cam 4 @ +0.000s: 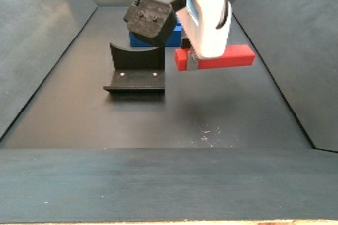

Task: Pick up the rectangle object. Move up. Place the rectangle object on the fixture. Regrasp the rectangle object. Move to above the board. Insert the rectangle object.
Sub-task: Place the rectangle object on the fixture.

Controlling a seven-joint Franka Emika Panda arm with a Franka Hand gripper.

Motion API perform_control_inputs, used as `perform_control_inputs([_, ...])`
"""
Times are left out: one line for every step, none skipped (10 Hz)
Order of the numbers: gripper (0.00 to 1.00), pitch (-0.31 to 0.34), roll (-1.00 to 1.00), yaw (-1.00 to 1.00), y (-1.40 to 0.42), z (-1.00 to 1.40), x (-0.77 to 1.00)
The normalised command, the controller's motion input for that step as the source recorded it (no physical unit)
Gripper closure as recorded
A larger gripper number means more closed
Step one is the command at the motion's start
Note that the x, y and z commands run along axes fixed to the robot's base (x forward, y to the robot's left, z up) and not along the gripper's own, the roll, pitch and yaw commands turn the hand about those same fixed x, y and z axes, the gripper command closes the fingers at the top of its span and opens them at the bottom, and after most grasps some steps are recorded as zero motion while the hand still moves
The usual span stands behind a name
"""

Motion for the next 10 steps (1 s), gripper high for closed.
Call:
perform_control_inputs([1.0,0.026,0.01,0.01,0.0,1.0,-0.01])
perform_control_inputs([1.0,0.044,0.03,0.0,0.0,1.0,-0.01])
perform_control_inputs([1.0,0.072,0.05,0.0,0.0,1.0,-0.02])
perform_control_inputs([1.0,0.082,0.06,0.0,0.0,1.0,-0.02])
perform_control_inputs([1.0,0.087,0.07,0.01,0.0,1.0,-0.03])
perform_control_inputs([1.0,0.094,0.1,0.02,-0.01,1.0,-0.03])
perform_control_inputs([1.0,0.097,0.11,0.03,-0.01,0.98,-0.03])
perform_control_inputs([1.0,0.102,0.12,0.03,-0.01,0.84,-0.03])
perform_control_inputs([1.0,0.1,0.12,0.03,-0.01,0.73,-0.03])
perform_control_inputs([1.0,0.094,0.09,0.02,0.0,0.58,-0.02])
